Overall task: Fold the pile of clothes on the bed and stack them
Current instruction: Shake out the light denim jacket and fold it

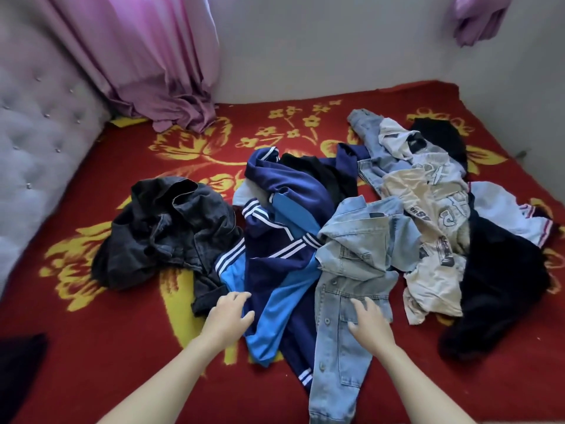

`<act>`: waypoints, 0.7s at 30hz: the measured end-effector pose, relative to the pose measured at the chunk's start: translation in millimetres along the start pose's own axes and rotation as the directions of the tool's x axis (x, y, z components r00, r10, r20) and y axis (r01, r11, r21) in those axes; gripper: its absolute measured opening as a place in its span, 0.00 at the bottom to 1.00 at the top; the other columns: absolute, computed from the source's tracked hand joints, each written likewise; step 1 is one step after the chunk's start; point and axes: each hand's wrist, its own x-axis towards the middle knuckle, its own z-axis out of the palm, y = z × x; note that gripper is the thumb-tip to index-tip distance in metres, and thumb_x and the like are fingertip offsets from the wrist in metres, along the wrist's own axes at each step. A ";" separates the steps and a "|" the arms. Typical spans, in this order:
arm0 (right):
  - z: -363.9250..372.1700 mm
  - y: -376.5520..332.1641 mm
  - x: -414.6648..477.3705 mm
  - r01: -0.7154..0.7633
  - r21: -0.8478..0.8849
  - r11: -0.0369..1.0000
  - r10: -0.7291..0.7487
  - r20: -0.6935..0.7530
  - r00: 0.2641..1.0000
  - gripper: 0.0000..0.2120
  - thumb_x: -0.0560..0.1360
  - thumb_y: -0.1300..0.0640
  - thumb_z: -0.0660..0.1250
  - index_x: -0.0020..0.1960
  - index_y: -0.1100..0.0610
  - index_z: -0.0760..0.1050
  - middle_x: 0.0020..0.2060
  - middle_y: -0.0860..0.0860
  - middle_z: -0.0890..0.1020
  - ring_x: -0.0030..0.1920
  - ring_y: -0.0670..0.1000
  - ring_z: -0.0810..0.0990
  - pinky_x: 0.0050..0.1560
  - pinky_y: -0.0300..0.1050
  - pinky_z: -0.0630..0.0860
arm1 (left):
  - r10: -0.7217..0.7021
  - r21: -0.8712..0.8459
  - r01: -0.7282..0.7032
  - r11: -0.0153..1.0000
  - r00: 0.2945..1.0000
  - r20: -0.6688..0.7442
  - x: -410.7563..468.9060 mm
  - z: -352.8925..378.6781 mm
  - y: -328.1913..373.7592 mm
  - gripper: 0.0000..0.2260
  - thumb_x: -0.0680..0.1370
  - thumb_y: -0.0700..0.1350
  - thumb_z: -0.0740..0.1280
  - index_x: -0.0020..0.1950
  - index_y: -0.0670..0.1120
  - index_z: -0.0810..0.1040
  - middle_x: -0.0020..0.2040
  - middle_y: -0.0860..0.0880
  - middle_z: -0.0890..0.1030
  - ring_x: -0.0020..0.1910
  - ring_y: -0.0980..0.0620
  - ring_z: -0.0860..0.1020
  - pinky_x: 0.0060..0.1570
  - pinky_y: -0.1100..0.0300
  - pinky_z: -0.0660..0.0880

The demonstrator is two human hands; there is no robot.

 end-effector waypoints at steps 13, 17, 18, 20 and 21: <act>-74.8 25.9 148.0 -0.255 0.439 0.861 0.307 -0.051 0.950 0.31 0.74 0.52 0.65 0.73 0.58 0.58 0.68 0.62 0.65 0.67 0.62 0.65 0.64 0.56 0.67 | -0.101 -0.140 0.087 0.986 0.991 -0.091 72.9 -21.4 -2.9 0.19 0.80 0.47 0.59 0.71 0.46 0.66 0.69 0.49 0.69 0.69 0.49 0.64 0.66 0.56 0.63; -89.0 16.7 177.3 -0.196 0.316 0.928 0.238 -0.102 0.966 0.35 0.74 0.50 0.66 0.75 0.54 0.53 0.71 0.60 0.60 0.70 0.61 0.60 0.67 0.56 0.62 | -0.127 -0.209 0.104 0.972 0.987 -0.101 89.7 -18.9 1.0 0.19 0.80 0.47 0.60 0.71 0.46 0.66 0.69 0.50 0.69 0.69 0.50 0.64 0.66 0.57 0.63; -91.8 11.9 182.1 -0.170 0.249 0.954 0.205 -0.123 0.971 0.35 0.74 0.48 0.66 0.75 0.53 0.53 0.72 0.59 0.59 0.71 0.61 0.59 0.67 0.55 0.62 | -0.131 -0.215 0.109 0.970 0.988 -0.088 91.2 -14.6 0.9 0.19 0.79 0.47 0.60 0.70 0.46 0.66 0.69 0.50 0.69 0.69 0.51 0.65 0.66 0.58 0.63; -93.5 3.2 189.6 -0.099 0.116 0.988 0.114 -0.130 0.985 0.36 0.74 0.47 0.67 0.75 0.51 0.52 0.74 0.55 0.56 0.72 0.59 0.57 0.67 0.55 0.61 | -0.143 -0.244 0.126 0.962 0.988 -0.051 91.2 -5.7 -0.1 0.19 0.79 0.47 0.60 0.70 0.47 0.67 0.69 0.50 0.70 0.68 0.51 0.66 0.65 0.57 0.64; -93.1 -1.3 193.8 -0.058 0.074 0.996 0.066 -0.110 0.992 0.37 0.74 0.48 0.67 0.76 0.51 0.51 0.75 0.53 0.54 0.73 0.58 0.55 0.67 0.55 0.61 | -0.153 -0.267 0.138 0.954 0.988 -0.036 91.0 -2.4 -1.7 0.20 0.79 0.47 0.61 0.70 0.47 0.67 0.69 0.50 0.70 0.68 0.51 0.66 0.65 0.58 0.64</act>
